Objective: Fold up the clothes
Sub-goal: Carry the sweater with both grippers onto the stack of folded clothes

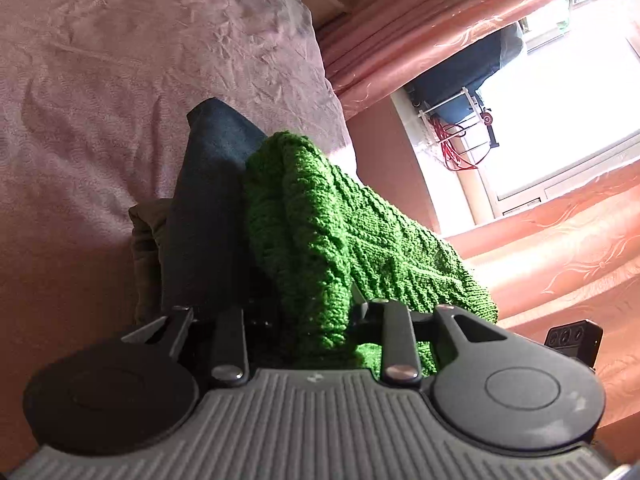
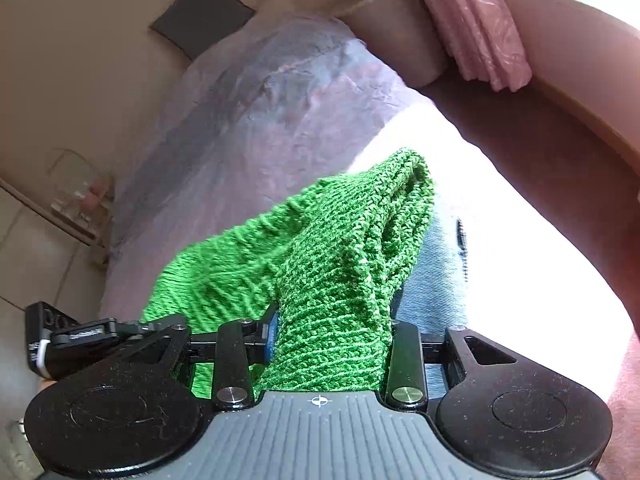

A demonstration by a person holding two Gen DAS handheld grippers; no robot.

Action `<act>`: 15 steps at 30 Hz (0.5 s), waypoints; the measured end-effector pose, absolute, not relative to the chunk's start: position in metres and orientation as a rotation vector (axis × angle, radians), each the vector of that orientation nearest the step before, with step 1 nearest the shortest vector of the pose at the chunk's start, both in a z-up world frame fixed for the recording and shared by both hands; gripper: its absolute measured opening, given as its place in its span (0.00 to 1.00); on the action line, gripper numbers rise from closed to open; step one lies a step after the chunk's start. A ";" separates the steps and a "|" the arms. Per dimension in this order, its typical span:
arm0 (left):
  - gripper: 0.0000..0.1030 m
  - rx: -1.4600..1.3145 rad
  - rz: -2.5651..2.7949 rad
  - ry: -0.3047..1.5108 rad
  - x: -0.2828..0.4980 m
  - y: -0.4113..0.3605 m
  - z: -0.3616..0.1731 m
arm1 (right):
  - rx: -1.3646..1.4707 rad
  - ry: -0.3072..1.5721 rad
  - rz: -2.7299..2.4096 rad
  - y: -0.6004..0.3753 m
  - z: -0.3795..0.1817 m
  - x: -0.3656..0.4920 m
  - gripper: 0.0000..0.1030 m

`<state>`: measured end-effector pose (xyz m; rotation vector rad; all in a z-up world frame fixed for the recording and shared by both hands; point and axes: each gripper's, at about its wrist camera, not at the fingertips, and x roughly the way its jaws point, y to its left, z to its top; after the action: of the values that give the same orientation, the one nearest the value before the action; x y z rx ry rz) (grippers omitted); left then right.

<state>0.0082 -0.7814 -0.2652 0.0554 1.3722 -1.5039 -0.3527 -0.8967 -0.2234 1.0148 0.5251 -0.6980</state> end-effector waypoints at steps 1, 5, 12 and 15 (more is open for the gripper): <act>0.32 0.055 -1.494 1.367 0.009 -0.779 -0.265 | 0.999 0.539 -0.731 -0.896 -0.226 -0.353 0.57; 0.33 0.065 -1.441 1.286 0.016 -0.766 -0.245 | 0.891 0.523 -0.862 -0.886 -0.208 -0.362 0.61; 0.05 0.216 -1.482 0.982 -0.014 -0.798 -0.182 | 0.580 0.515 -1.001 -0.880 -0.161 -0.341 0.41; 0.03 0.338 -1.456 0.898 -0.036 -0.822 -0.193 | 0.489 0.565 -1.006 -0.883 -0.169 -0.311 0.35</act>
<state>-0.0360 -0.8222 -0.1934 0.3377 0.8976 -1.4562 -0.3109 -0.8825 -0.1691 0.4886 0.5648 -1.0055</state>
